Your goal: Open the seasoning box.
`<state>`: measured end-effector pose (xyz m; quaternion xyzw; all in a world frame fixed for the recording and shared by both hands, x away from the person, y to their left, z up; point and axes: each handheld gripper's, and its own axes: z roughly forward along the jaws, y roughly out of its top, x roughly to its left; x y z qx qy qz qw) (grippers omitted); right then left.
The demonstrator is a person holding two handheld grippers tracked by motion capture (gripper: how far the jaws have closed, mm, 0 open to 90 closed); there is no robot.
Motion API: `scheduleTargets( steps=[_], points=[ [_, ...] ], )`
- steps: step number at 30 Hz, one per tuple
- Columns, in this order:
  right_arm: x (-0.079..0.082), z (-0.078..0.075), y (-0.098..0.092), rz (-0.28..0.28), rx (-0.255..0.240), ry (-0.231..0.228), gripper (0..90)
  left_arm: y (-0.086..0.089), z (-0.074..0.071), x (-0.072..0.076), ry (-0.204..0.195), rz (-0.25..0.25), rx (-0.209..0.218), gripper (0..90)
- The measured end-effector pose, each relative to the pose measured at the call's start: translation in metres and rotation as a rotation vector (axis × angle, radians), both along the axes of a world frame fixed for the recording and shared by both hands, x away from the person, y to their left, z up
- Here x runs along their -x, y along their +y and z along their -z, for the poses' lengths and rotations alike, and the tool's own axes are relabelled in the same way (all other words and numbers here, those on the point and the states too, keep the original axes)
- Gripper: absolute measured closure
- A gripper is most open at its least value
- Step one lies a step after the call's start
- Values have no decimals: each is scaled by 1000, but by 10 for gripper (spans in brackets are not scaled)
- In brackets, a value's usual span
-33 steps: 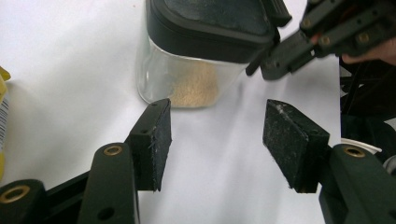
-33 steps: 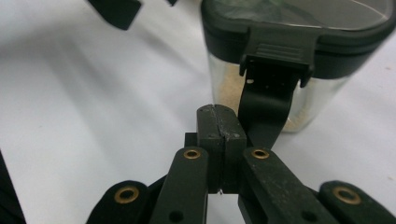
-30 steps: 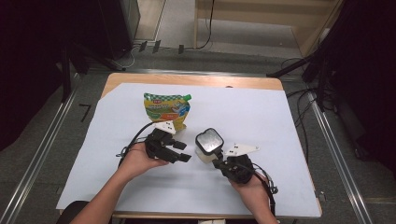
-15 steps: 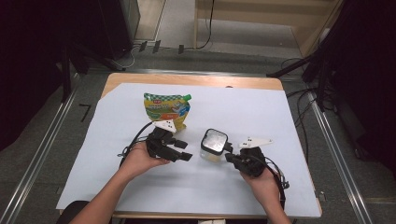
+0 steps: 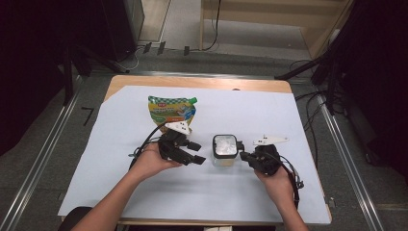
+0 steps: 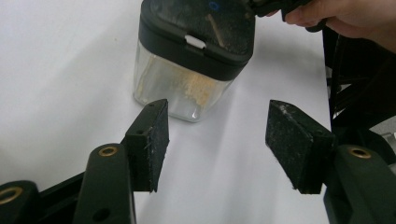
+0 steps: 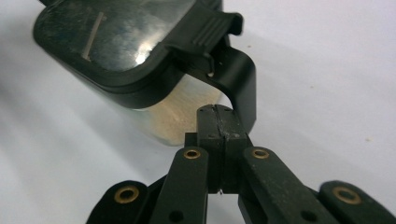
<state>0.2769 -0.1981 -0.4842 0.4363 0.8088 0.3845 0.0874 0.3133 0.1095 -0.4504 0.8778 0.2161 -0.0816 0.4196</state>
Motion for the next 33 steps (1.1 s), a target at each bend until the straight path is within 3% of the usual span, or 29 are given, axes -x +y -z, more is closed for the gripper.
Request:
scheduleTargets(
  steps=[5,8,12,13,16,24,33],
  points=[
    [-3,-1,-11,42,0,-1,900,-11,-5,-6,-16,31,-34,378],
    [-8,-2,-16,71,-10,-3,900,-14,-8,-10,-24,30,-32,356],
    [-15,1,-15,77,-20,4,900,-18,-12,-19,-42,17,-25,329],
    [-19,4,-11,74,-13,11,900,-19,-13,-23,-23,12,-10,318],
    [-22,6,-7,80,14,4,900,-20,-12,-25,-18,17,12,300],
    [-36,11,2,80,42,-25,900,-25,-7,-26,-38,38,11,291],
    [-37,13,8,78,27,-18,900,-35,7,-24,-49,34,-17,206]
  ],
)
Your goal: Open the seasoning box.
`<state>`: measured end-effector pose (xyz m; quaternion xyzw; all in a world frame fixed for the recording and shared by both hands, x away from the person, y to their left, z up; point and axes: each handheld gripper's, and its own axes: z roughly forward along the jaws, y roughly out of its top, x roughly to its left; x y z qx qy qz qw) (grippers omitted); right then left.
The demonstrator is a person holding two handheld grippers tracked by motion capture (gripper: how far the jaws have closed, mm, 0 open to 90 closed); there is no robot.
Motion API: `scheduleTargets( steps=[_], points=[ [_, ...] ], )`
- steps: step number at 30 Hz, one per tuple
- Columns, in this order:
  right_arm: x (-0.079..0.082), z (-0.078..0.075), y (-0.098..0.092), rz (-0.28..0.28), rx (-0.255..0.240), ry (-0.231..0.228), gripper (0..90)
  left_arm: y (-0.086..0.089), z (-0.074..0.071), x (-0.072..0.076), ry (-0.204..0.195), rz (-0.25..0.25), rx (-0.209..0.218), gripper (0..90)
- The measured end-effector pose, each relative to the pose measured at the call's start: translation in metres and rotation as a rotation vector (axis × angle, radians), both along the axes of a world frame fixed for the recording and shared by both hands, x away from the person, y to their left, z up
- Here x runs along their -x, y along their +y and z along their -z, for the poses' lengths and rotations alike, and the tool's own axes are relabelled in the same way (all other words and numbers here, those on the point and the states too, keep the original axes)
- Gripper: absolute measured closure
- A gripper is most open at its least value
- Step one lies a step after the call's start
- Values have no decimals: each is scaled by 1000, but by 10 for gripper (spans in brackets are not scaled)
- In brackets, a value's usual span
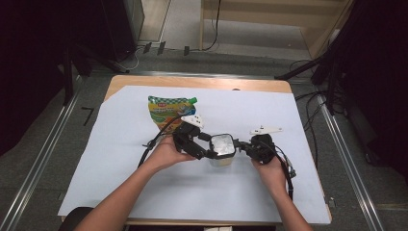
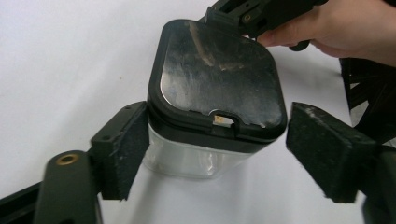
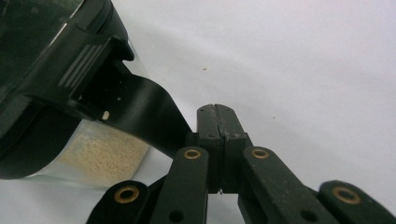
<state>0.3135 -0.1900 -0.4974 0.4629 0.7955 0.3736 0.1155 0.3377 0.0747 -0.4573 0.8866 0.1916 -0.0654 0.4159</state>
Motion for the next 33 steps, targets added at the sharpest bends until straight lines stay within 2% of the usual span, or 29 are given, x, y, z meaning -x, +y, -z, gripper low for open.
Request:
scheduleTargets(
  steps=[1,2,9,14,18,22,26,33],
  points=[
    [0,0,0,0,0,0,900,0,0,0,0,0,0,186],
    [0,0,1,-6,3,-2,900,-2,4,1,-2,8,-21,170],
    [3,0,5,-6,11,-3,900,-4,9,5,-42,4,-24,141],
    [3,0,6,-2,10,-3,900,-5,10,6,-52,-1,-25,139],
    [3,0,6,4,-9,9,900,-7,12,7,-71,0,-29,134],
    [3,0,6,6,-9,10,900,-9,14,8,-66,-10,-20,127],
    [3,0,6,7,-11,10,900,-10,15,9,-86,-13,-29,125],
    [3,0,6,6,-8,8,900,-12,15,9,-87,-21,-27,126]
  ],
)
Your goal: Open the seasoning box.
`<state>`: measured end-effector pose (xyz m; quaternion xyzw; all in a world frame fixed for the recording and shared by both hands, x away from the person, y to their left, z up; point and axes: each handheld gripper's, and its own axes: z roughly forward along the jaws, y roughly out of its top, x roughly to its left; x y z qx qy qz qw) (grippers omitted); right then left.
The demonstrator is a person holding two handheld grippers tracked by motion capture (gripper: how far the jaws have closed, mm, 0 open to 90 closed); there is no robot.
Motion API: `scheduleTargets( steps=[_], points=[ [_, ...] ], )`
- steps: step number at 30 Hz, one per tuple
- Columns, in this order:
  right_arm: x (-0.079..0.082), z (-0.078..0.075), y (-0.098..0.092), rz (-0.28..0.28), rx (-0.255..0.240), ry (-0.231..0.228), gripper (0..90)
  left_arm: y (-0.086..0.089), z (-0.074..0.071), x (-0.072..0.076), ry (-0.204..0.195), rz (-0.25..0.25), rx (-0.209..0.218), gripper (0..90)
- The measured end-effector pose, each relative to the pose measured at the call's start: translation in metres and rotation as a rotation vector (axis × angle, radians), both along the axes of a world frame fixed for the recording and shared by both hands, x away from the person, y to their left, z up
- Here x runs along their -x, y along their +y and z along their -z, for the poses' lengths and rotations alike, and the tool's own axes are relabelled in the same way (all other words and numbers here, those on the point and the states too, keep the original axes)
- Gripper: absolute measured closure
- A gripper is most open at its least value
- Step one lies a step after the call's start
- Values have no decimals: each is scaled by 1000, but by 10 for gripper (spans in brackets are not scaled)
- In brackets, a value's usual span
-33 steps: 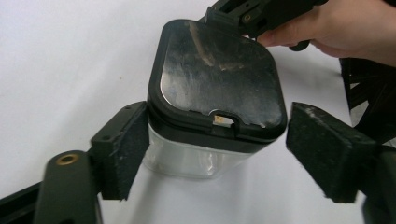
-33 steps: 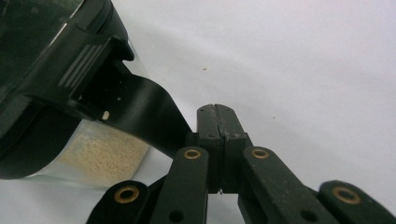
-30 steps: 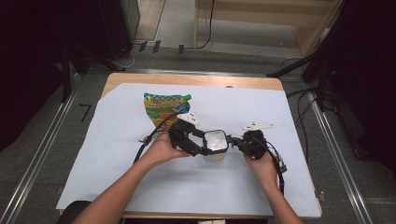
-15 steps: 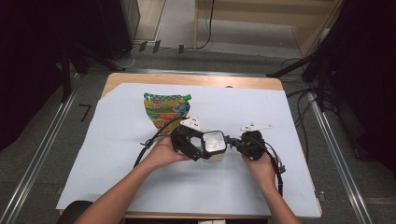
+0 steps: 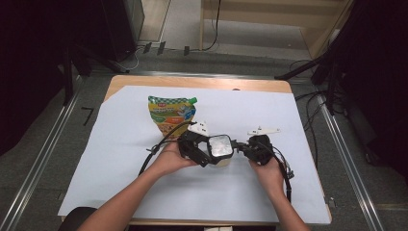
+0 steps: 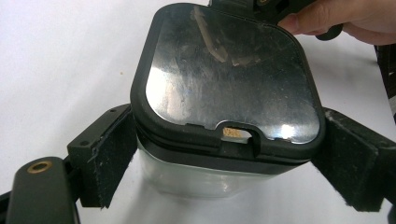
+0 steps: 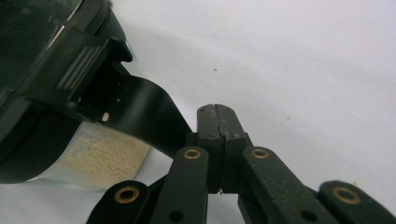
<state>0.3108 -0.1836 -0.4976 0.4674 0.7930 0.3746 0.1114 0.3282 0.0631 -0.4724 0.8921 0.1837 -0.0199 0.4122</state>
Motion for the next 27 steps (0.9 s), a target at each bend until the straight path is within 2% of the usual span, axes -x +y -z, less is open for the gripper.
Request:
scheduleTargets(
  steps=[4,10,27],
  points=[
    [0,0,0,-2,2,0,900,0,-3,2,-28,1,-14,138],
    [0,0,1,-8,2,2,900,1,-5,1,-22,-1,-3,144],
    [1,0,1,-13,0,6,900,-1,-12,5,-51,0,12,150]
  ],
)
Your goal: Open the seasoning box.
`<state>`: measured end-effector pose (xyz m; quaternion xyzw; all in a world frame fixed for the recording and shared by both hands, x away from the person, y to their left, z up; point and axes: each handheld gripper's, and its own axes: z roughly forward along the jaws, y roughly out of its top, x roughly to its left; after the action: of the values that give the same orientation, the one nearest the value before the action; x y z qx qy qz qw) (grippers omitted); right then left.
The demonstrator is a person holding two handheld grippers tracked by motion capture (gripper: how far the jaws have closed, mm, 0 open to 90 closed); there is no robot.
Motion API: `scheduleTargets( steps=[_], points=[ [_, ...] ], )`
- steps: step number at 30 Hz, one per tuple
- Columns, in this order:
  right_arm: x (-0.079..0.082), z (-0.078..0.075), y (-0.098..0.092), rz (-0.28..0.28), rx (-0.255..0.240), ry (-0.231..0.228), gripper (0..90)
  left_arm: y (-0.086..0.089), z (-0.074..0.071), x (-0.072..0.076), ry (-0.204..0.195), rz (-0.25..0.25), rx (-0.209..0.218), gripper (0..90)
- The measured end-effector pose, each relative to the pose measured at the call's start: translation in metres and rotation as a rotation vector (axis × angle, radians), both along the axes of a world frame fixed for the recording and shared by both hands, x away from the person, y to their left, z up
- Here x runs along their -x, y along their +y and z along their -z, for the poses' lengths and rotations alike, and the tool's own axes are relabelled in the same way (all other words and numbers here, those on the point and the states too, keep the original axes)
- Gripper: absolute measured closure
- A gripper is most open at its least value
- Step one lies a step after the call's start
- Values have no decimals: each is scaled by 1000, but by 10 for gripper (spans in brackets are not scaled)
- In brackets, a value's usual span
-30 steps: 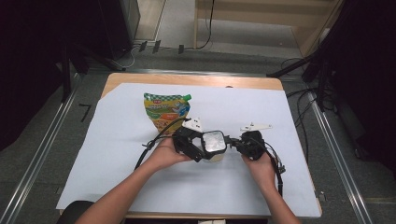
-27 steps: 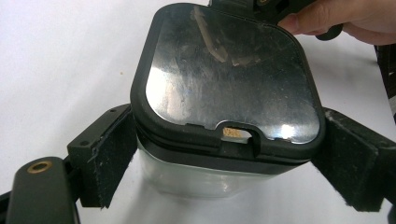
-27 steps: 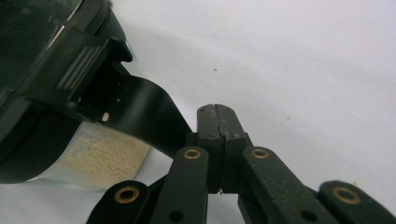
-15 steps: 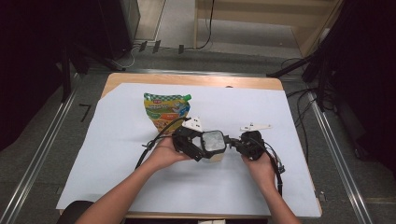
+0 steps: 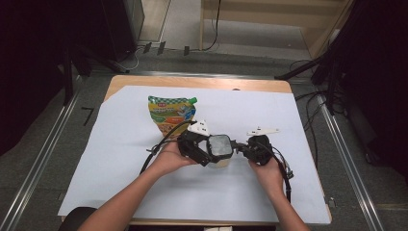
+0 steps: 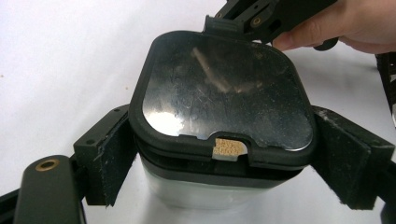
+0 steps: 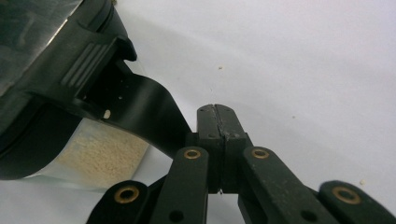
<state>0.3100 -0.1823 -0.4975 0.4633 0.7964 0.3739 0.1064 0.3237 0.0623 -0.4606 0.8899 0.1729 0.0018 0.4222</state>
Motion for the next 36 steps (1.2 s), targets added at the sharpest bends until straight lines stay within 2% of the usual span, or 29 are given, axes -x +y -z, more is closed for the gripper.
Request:
scheduleTargets(
  steps=[7,16,22,26,36],
  points=[
    [0,0,0,-1,-1,1,900,-1,-4,0,1,5,16,152],
    [0,-1,-1,0,-4,6,900,-5,-7,1,-1,7,-5,151],
    [1,-1,0,1,-5,6,900,-6,-9,1,-8,7,2,151],
    [1,-2,-1,-4,-7,5,900,-7,-13,3,-26,4,0,153],
    [1,-2,-1,-4,-8,6,900,-9,-16,3,-30,2,-9,154]
  ],
)
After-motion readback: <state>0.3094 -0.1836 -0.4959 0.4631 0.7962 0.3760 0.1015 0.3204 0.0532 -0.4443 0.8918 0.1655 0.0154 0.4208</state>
